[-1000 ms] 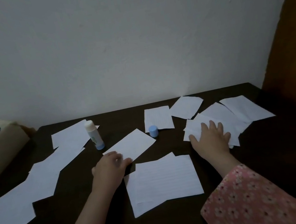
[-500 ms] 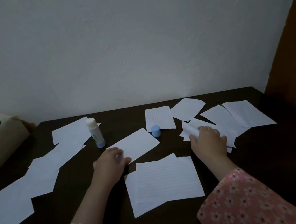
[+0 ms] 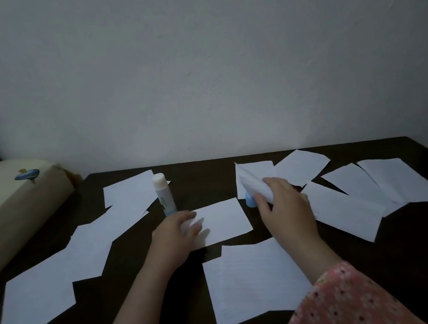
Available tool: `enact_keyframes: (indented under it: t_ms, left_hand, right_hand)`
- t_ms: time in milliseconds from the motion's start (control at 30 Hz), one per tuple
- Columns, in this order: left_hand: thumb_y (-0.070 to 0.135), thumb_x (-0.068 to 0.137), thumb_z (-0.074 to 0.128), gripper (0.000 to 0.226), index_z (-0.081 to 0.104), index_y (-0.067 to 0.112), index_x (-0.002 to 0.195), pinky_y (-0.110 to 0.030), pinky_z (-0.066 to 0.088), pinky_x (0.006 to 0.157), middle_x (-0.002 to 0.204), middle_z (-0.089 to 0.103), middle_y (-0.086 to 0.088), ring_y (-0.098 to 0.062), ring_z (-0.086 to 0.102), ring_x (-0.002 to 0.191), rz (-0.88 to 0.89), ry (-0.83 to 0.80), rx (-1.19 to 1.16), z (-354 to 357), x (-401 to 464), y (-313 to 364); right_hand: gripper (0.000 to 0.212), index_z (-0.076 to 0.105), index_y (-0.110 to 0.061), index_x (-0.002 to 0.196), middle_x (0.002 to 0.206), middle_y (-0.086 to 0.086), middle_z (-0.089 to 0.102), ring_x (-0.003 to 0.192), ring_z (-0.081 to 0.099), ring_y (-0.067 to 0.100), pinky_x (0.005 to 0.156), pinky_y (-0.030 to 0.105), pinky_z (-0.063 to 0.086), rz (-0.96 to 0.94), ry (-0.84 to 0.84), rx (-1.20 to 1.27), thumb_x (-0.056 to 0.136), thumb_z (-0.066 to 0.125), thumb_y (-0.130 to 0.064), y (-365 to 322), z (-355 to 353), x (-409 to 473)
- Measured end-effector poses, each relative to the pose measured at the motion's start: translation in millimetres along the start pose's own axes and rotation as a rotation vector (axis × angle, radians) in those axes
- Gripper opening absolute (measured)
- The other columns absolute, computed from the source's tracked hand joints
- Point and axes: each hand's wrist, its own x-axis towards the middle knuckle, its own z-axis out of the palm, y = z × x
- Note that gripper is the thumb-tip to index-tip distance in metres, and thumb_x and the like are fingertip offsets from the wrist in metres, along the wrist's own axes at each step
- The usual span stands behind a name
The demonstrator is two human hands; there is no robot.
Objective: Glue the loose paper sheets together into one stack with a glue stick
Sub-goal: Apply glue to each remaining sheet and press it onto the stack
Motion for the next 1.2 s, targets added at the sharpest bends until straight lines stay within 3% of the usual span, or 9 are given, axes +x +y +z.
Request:
enact_keyframes:
  t_ms: [200,333,467,600,667,800,933,1033,1200]
  left_hand:
    - [0.051,0.087,0.054,0.041,0.059,0.033,0.124,-0.018,0.040,0.078,0.117,0.064,0.015,-0.003,0.057,0.108,0.068,0.070,-0.493,0,-7,20]
    - [0.035,0.089,0.063,0.015,0.069,0.030,0.102,-0.013,0.040,0.069,0.094,0.072,0.017,0.002,0.064,0.092,0.068,0.089,-0.605,3,-9,23]
    - [0.024,0.091,0.061,0.019,0.067,0.024,0.109,-0.015,0.043,0.067,0.099,0.073,0.010,-0.002,0.066,0.090,0.011,0.075,-0.735,-5,-5,18]
    - [0.023,0.091,0.061,0.024,0.066,0.023,0.114,-0.022,0.044,0.089,0.109,0.071,0.010,-0.007,0.062,0.106,-0.032,0.018,-0.779,-10,1,6]
    - [0.025,0.090,0.062,0.024,0.066,0.024,0.114,-0.032,0.042,0.098,0.110,0.071,0.011,-0.009,0.061,0.109,-0.046,0.017,-0.758,-11,3,1]
    - [0.033,0.089,0.063,0.032,0.061,0.023,0.120,-0.027,0.048,0.085,0.110,0.065,0.010,-0.008,0.059,0.101,-0.112,0.126,-0.495,-8,9,-2]
    - [0.040,0.089,0.061,0.043,0.054,0.020,0.126,-0.020,0.047,0.071,0.096,0.061,0.007,-0.008,0.057,0.083,-0.157,0.180,-0.115,0,14,-8]
    - [0.038,0.089,0.063,0.050,0.050,0.018,0.132,-0.023,0.051,0.076,0.101,0.061,0.004,-0.008,0.056,0.081,-0.172,0.181,-0.056,3,17,-14]
    - [0.035,0.086,0.068,0.064,0.036,0.027,0.140,-0.027,0.054,0.076,0.098,0.059,0.003,-0.010,0.059,0.081,-0.220,0.176,-0.076,5,19,-16]
  right_hand:
    - [0.040,0.051,-0.024,0.132,0.135,-0.009,0.052,0.115,0.047,0.006,0.102,0.036,0.039,-0.223,-0.081,0.067,0.095,0.052,-0.040,-28,18,-10]
    - [0.049,0.047,-0.027,0.136,0.142,-0.010,0.044,0.131,0.038,0.007,0.113,0.045,0.030,-0.287,-0.157,0.095,0.093,0.053,-0.048,-36,29,-14]
    - [0.079,0.028,-0.030,0.146,0.155,-0.008,0.020,0.141,0.019,0.015,0.115,0.046,0.027,-0.105,-0.225,0.156,0.081,0.054,-0.067,-30,24,-7]
    - [0.070,0.029,-0.028,0.147,0.144,0.001,0.043,0.124,0.045,0.018,0.094,0.036,0.046,0.166,-0.298,0.453,0.088,0.057,-0.053,-16,19,7]
    - [0.056,0.039,-0.023,0.143,0.134,0.003,0.053,0.112,0.052,0.017,0.086,0.030,0.047,0.212,-0.284,0.526,0.092,0.060,-0.035,-11,17,13]
    - [0.046,0.049,-0.021,0.135,0.113,-0.001,0.059,0.098,0.056,0.014,0.078,0.028,0.048,0.231,-0.298,0.477,0.092,0.061,-0.030,-8,21,12]
    - [0.046,0.049,-0.025,0.134,0.099,-0.010,0.059,0.098,0.058,0.013,0.095,0.043,0.046,0.168,-0.330,0.209,0.092,0.058,-0.041,-8,28,5]
    - [0.043,0.048,-0.029,0.135,0.088,-0.013,0.054,0.095,0.055,0.012,0.098,0.039,0.037,0.138,-0.350,0.046,0.094,0.052,-0.043,-9,30,2]
    - [0.042,0.046,-0.030,0.137,0.106,-0.008,0.063,0.107,0.055,0.015,0.100,0.038,0.030,0.131,-0.361,-0.072,0.097,0.049,-0.042,-14,32,1]
